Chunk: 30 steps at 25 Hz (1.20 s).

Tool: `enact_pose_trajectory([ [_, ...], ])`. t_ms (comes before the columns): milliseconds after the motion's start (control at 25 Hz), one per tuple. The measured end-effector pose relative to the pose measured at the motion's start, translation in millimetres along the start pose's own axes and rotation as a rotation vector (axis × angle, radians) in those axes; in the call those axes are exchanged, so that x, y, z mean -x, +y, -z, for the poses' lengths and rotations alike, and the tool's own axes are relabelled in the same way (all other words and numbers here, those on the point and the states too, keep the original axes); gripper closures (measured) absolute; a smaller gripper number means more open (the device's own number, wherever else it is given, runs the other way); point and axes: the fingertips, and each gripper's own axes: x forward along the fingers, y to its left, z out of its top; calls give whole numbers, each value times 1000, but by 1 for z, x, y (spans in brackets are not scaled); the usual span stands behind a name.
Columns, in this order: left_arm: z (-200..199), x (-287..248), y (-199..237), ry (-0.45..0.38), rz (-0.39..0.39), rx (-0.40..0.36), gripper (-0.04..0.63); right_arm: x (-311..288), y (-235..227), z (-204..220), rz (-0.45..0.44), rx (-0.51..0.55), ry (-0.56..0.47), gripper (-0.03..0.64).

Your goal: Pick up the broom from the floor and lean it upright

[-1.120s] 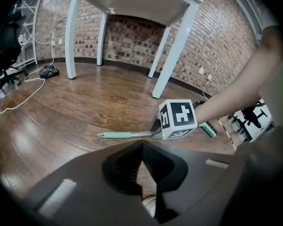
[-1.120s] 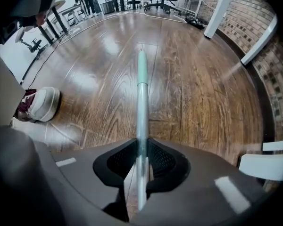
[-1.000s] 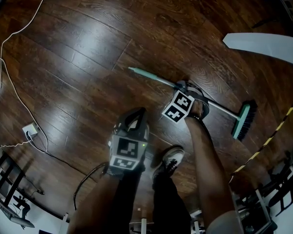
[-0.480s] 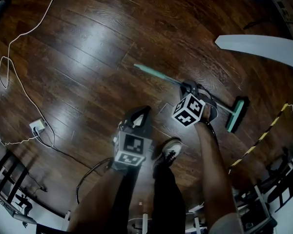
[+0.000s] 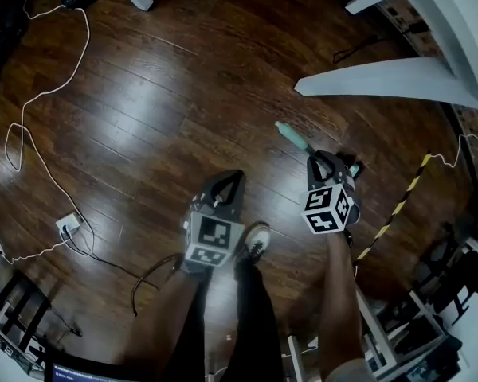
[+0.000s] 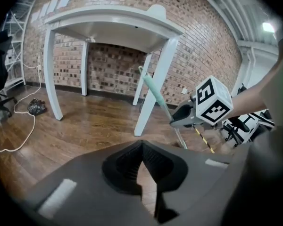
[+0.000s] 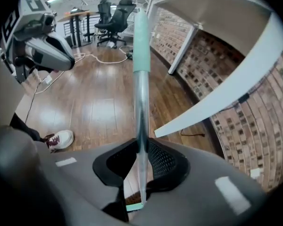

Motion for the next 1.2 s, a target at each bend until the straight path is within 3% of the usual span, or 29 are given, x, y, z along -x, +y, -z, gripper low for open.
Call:
enact_pose_trajectory([
  [120, -44, 23, -22, -40, 26, -19, 595, 59, -42, 12, 78, -169, -76, 525],
  [240, -86, 46, -42, -98, 49, -35, 595, 103, -64, 32, 109, -274, -101, 525],
  [440, -149, 69, -74, -156, 143, -167, 595, 154, -87, 76, 137, -433, -111, 525],
  [600, -201, 82, -94, -194, 155, -241, 595, 183, -116, 90, 166, -524, -170, 525],
  [720, -234, 89, -113, -236, 128, -257, 595, 200, -132, 88, 171, -524, -224, 523],
  [880, -270, 68, -141, -273, 79, -218, 595, 202, -170, 82, 155, -498, -273, 523],
  [1200, -311, -9, -174, -292, -26, -128, 595, 155, -266, 47, 83, -297, -315, 517],
])
